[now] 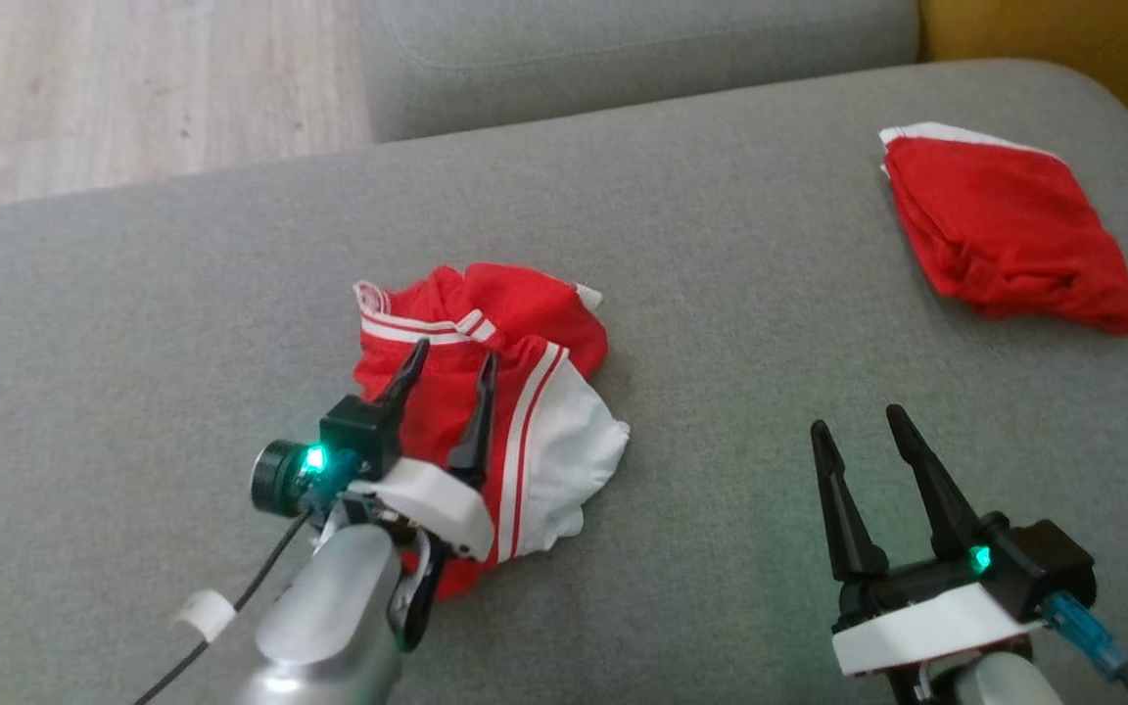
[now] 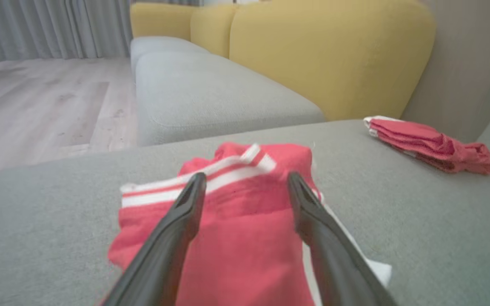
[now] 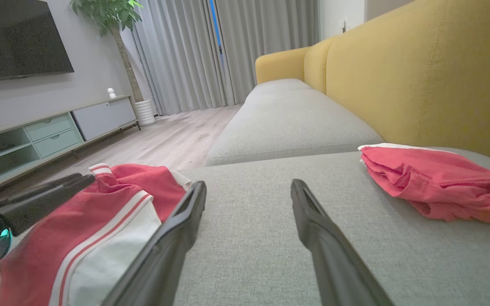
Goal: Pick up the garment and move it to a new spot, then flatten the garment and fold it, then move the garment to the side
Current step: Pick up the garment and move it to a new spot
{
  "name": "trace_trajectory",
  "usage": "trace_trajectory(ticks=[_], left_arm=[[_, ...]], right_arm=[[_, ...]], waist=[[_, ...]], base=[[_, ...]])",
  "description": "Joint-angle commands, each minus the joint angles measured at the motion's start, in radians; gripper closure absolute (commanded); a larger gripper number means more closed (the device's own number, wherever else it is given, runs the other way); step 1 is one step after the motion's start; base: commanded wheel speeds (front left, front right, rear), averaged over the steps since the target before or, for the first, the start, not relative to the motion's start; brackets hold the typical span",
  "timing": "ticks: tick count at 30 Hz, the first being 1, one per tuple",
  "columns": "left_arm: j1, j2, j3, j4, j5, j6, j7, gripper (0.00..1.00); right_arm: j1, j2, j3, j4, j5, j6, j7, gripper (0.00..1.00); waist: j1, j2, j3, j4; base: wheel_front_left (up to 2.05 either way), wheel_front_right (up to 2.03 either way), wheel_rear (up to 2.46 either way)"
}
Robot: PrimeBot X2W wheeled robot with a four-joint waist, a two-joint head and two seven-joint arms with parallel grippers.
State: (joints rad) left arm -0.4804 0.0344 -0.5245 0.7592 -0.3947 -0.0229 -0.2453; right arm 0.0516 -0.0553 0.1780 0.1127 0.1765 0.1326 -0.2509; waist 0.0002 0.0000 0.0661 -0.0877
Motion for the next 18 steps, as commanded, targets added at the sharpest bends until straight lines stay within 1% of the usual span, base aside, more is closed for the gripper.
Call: trace_trajectory(ticks=[1,5,6,9,13,18], left_arm=[[-0.021,0.016,0.016,-0.058,-0.001,0.023,-0.015,0.0],[0.047,0.016,0.035,-0.184,0.021,0.085,-0.016,0.0],[0.047,0.016,0.035,-0.184,0.021,0.085,-0.016,0.0],[0.12,0.02,0.07,-0.289,0.053,0.114,-0.016,0.0],[0.23,0.038,0.12,-0.432,0.097,0.133,-0.016,0.0],[0.375,0.051,0.209,-0.564,0.129,0.15,-0.016,0.0]], right_arm=[[-0.019,0.003,0.015,-0.023,0.008,-0.002,-0.011,0.0],[0.005,0.003,0.004,0.003,0.011,-0.002,-0.011,0.0],[0.005,0.003,0.004,0.003,0.011,-0.002,-0.011,0.0],[0.016,0.004,-0.004,0.015,0.017,-0.002,-0.011,0.0],[0.03,0.004,-0.018,0.024,0.022,-0.002,-0.011,0.0],[0.053,0.005,-0.027,0.024,0.006,-0.002,-0.011,0.0]], waist=[[-0.0002,0.0,-0.022,0.015],[-0.0002,0.0,-0.068,0.04],[-0.0002,0.0,-0.068,0.04],[-0.0002,0.0,-0.096,0.057],[-0.0002,0.0,-0.127,0.079],[-0.0002,0.0,-0.157,0.095]], base=[[0.0,0.0,0.0],[0.0,0.0,0.0],[0.0,0.0,0.0],[0.0,0.0,0.0],[0.0,0.0,0.0],[0.0,0.0,0.0]])
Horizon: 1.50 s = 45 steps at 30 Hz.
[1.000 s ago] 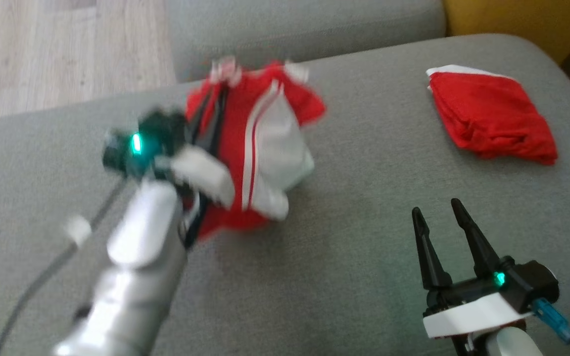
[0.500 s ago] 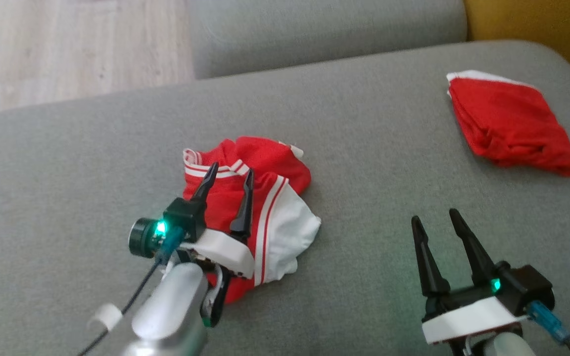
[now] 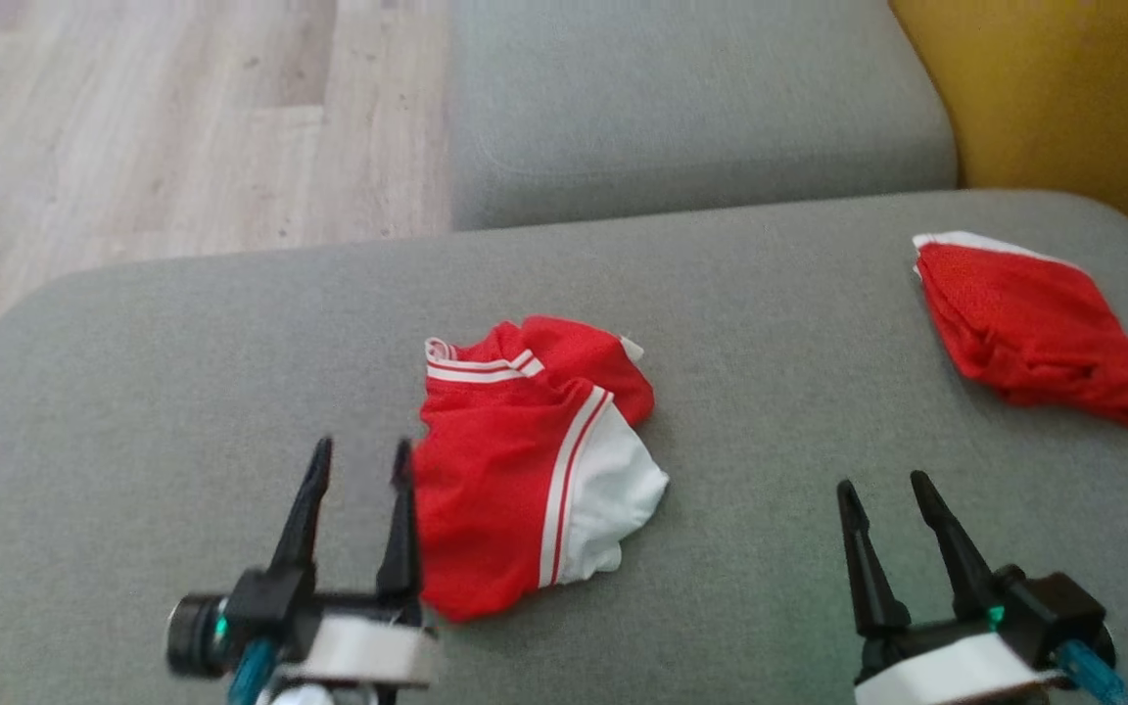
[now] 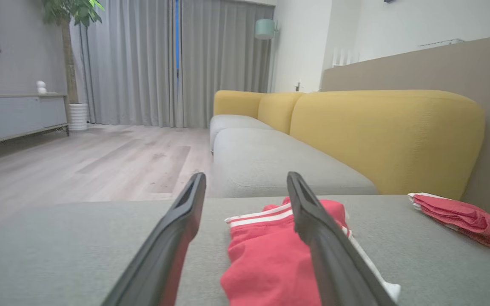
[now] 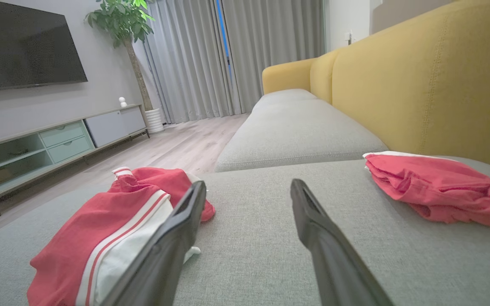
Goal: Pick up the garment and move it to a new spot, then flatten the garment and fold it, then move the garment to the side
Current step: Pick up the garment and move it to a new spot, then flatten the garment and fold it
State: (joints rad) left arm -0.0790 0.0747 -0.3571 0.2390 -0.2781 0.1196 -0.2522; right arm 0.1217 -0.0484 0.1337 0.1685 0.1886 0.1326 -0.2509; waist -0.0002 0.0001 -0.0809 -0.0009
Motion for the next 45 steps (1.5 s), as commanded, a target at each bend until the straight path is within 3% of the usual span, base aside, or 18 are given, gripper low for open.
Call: trace_trajectory(ticks=[1,4,11,45], left_arm=[[0.001,0.012,0.056,-0.069,0.026,0.012,-0.009,0.0],[0.107,0.009,0.099,-0.148,0.068,0.024,-0.009,0.0],[0.219,-0.001,0.119,-0.192,0.119,0.016,-0.009,0.0],[0.227,-0.023,0.151,-0.185,0.165,-0.007,-0.01,0.0]], right_arm=[[-0.011,-0.002,0.014,-0.032,-0.007,-0.002,-0.011,0.0],[0.019,-0.002,0.003,-0.034,-0.012,-0.002,-0.011,0.0],[0.062,-0.002,-0.009,-0.043,-0.009,-0.002,-0.011,0.0],[0.066,-0.002,-0.011,-0.046,-0.006,-0.002,-0.011,0.0]], waist=[[0.0002,-0.0001,-0.015,0.011],[0.0002,-0.0001,-0.035,0.024],[0.0002,-0.0001,-0.054,0.042],[0.0002,-0.0001,-0.038,0.042]], base=[[0.0,0.0,0.0],[0.0,0.0,0.0],[0.0,0.0,0.0],[0.0,0.0,0.0]])
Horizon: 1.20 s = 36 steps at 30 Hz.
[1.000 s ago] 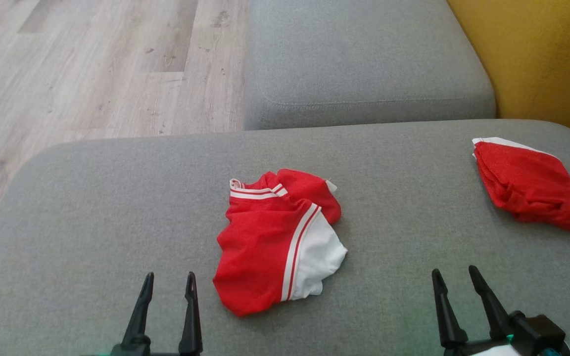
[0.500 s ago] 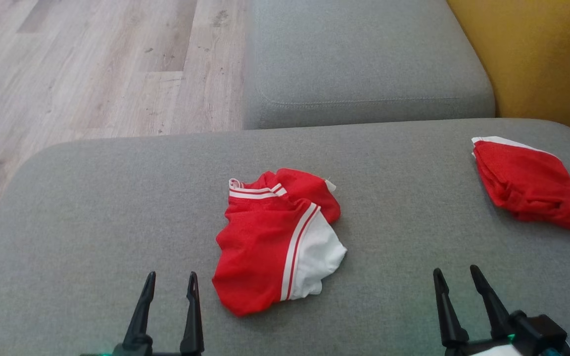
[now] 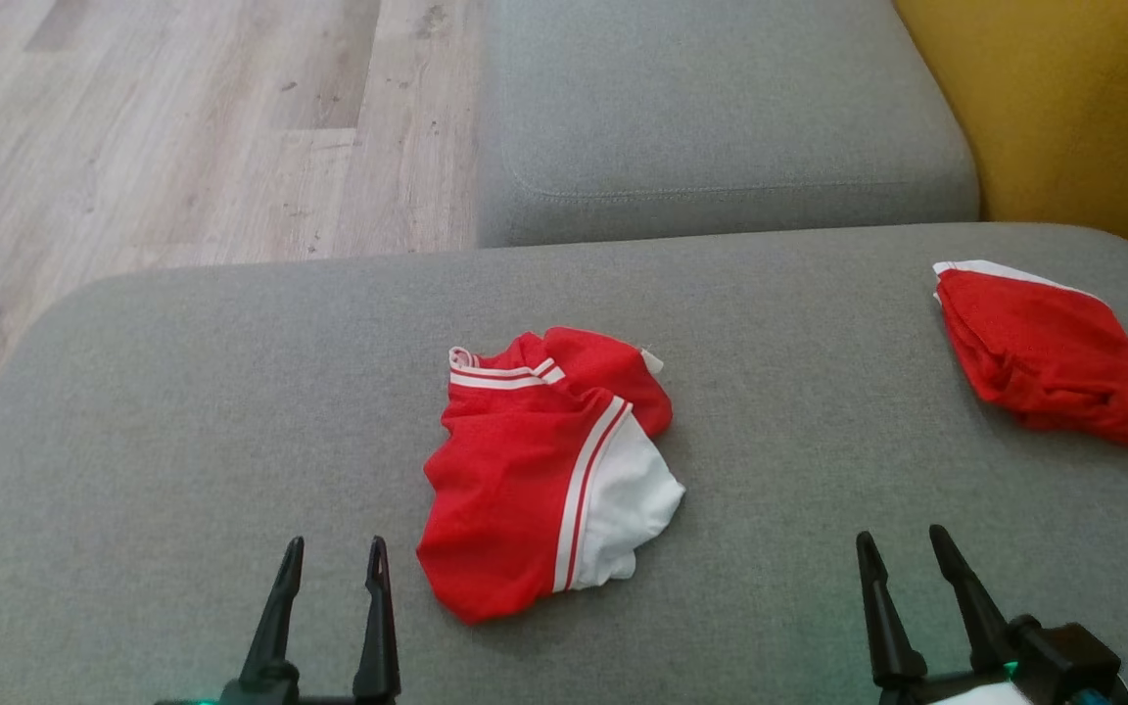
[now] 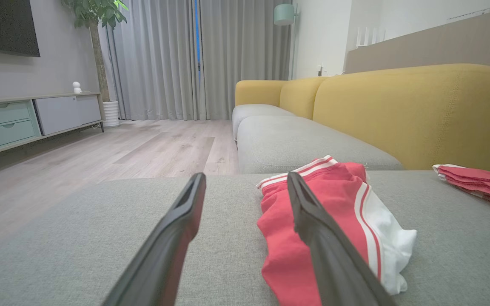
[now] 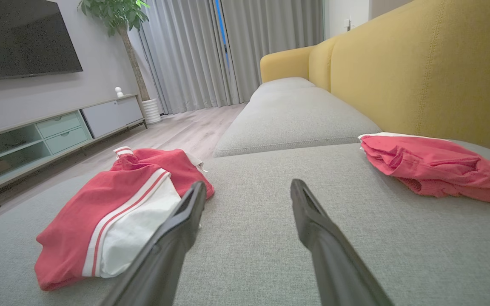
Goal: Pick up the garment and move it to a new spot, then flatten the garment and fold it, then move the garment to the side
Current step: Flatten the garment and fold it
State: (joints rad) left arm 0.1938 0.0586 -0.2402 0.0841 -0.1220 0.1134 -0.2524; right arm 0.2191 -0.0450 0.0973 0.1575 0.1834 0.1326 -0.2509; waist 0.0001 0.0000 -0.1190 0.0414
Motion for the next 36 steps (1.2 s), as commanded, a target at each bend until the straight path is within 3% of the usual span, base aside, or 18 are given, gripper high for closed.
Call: trace_trajectory(ticks=[1,12,23,30,36], left_arm=[[-0.047,-0.007,0.034,-0.03,0.009,-0.001,-0.009,0.0],[-0.18,-0.008,-0.026,0.035,-0.004,-0.028,-0.009,0.0],[-0.542,-0.008,-0.177,0.302,0.011,-0.113,0.007,0.0],[-0.712,-0.008,-0.25,0.454,-0.004,-0.086,0.035,0.0],[-0.757,-0.008,-0.266,0.55,-0.033,-0.053,0.056,0.0]], right_arm=[[-0.033,-0.005,0.025,-0.036,-0.002,-0.002,-0.011,0.0],[-0.056,-0.005,0.04,-0.042,-0.012,-0.002,-0.011,0.0],[-0.144,-0.008,0.096,-0.036,-0.039,-0.002,-0.011,0.0],[-0.176,-0.014,0.111,-0.024,-0.037,-0.002,-0.011,0.0],[-0.177,-0.017,0.109,-0.021,-0.035,-0.002,-0.011,0.0]], waist=[[-0.0001,0.0,0.003,0.0],[-0.0001,0.0,0.072,-0.006],[-0.0001,0.0,0.208,-0.063],[-0.0001,0.0,0.249,-0.107],[-0.0001,0.0,0.252,-0.128]], base=[[0.0,0.0,0.0],[0.0,0.0,0.0],[0.0,0.0,0.0],[0.0,0.0,0.0],[0.0,0.0,0.0]])
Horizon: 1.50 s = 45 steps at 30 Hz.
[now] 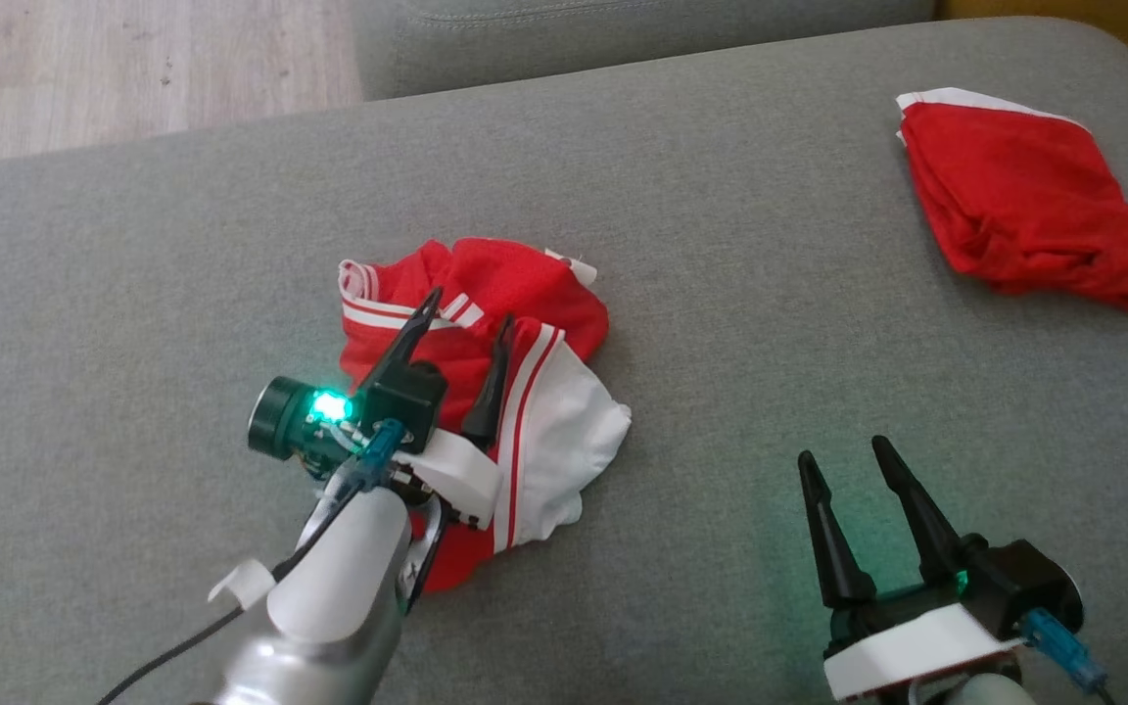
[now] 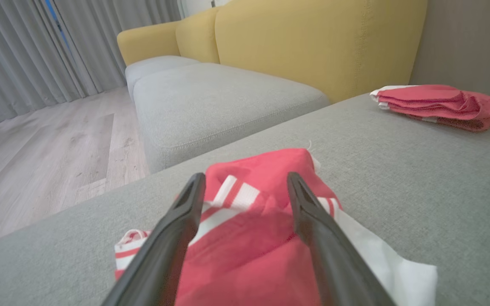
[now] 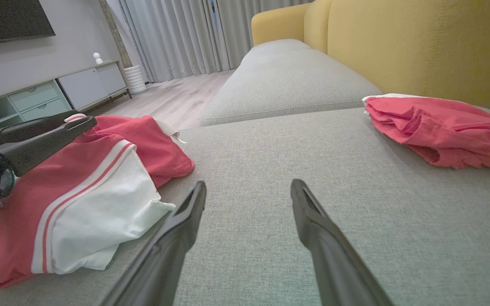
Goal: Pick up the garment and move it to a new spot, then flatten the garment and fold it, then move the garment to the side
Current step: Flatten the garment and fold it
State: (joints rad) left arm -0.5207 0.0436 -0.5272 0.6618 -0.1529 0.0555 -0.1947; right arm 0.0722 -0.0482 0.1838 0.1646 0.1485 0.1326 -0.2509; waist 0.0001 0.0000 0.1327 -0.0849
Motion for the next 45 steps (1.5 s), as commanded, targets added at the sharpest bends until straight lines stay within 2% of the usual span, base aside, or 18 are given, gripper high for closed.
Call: trace_trajectory(ticks=[1,4,5,6,7,8,9,14,20,26,30,33,37,41,45], left_arm=[[-0.046,0.007,0.02,-0.015,-0.011,0.012,-0.003,0.0],[-0.052,0.007,0.008,0.018,-0.031,0.023,-0.006,0.0],[-0.054,0.007,0.004,0.025,-0.036,0.026,-0.009,0.17],[-0.056,0.007,0.0,0.032,-0.041,0.029,-0.012,0.54],[-0.058,0.007,-0.005,0.038,-0.047,0.03,-0.015,0.63],[-0.06,0.007,-0.009,0.044,-0.053,0.03,-0.019,0.9],[-0.062,0.007,-0.014,0.051,-0.058,0.03,-0.021,1.0],[-0.087,0.007,-0.035,0.07,-0.082,0.021,-0.038,1.0],[-0.157,0.007,-0.079,-0.032,-0.146,-0.042,-0.047,1.0],[-0.35,0.007,-0.097,-0.192,-0.251,-0.096,0.012,1.0],[-0.528,0.007,-0.068,-0.254,-0.316,-0.105,0.026,1.0],[-0.648,0.007,-0.028,-0.272,-0.39,-0.085,0.013,1.0],[-0.74,0.007,0.012,-0.237,-0.487,-0.009,0.007,1.0],[-0.699,0.007,0.044,-0.177,-0.559,0.034,0.008,1.0],[-0.537,0.008,0.089,-0.089,-0.652,0.063,0.001,1.0]], right_arm=[[-0.029,-0.014,0.02,-0.028,0.0,-0.002,-0.011,0.0],[-0.025,-0.015,0.016,-0.029,0.001,-0.002,-0.011,0.0],[-0.024,-0.015,0.016,-0.029,0.001,-0.002,-0.011,0.0],[-0.023,-0.015,0.016,-0.029,0.001,-0.002,-0.011,0.0],[-0.023,-0.015,0.015,-0.029,0.001,-0.002,-0.011,0.0],[-0.023,-0.014,0.016,-0.029,0.001,-0.002,-0.011,0.0],[-0.025,-0.014,0.017,-0.029,0.002,-0.002,-0.011,0.0],[-0.036,-0.012,0.017,-0.029,0.005,-0.002,-0.011,0.0],[-0.043,-0.009,0.017,-0.027,0.009,-0.002,-0.011,0.0],[-0.046,-0.004,0.025,-0.028,0.019,-0.002,-0.011,0.0],[-0.05,-0.003,0.031,-0.027,0.026,-0.002,-0.011,0.0],[-0.048,-0.003,0.031,-0.023,0.032,-0.002,-0.011,0.0],[-0.039,-0.002,0.026,-0.02,0.041,-0.002,-0.011,0.0],[-0.039,-0.002,0.024,-0.025,0.048,-0.002,-0.011,0.0],[-0.04,-0.002,0.02,-0.032,0.046,-0.002,-0.011,0.0]], waist=[[-0.0001,0.0,0.0,-0.004],[-0.0001,0.0,-0.003,-0.007],[-0.0001,0.0,-0.004,-0.007],[-0.0001,0.0,-0.004,-0.007],[-0.0001,0.0,-0.005,-0.007],[-0.0001,0.0,-0.005,-0.007],[-0.0001,0.0,-0.004,-0.007],[-0.0001,0.0,-0.002,-0.009],[-0.0001,0.0,-0.017,-0.036],[-0.0001,0.0,-0.026,-0.083],[-0.0001,0.0,-0.028,-0.117],[-0.0001,0.0,-0.037,-0.132],[-0.0001,0.0,-0.047,-0.127],[-0.0001,0.0,-0.05,-0.112],[-0.0001,0.0,-0.041,-0.081]], base=[[0.0,0.0,0.0],[0.0,0.0,0.0],[0.0,0.0,0.0],[0.0,0.0,0.0],[0.0,0.0,0.0],[0.0,0.0,0.0],[0.0,0.0,0.0],[0.0,0.0,0.0],[0.0,0.0,0.0],[0.0,0.0,0.0],[0.0,0.0,0.0],[0.0,0.0,0.0],[0.0,0.0,0.0],[0.0,0.0,0.0],[0.0,0.0,0.0]])
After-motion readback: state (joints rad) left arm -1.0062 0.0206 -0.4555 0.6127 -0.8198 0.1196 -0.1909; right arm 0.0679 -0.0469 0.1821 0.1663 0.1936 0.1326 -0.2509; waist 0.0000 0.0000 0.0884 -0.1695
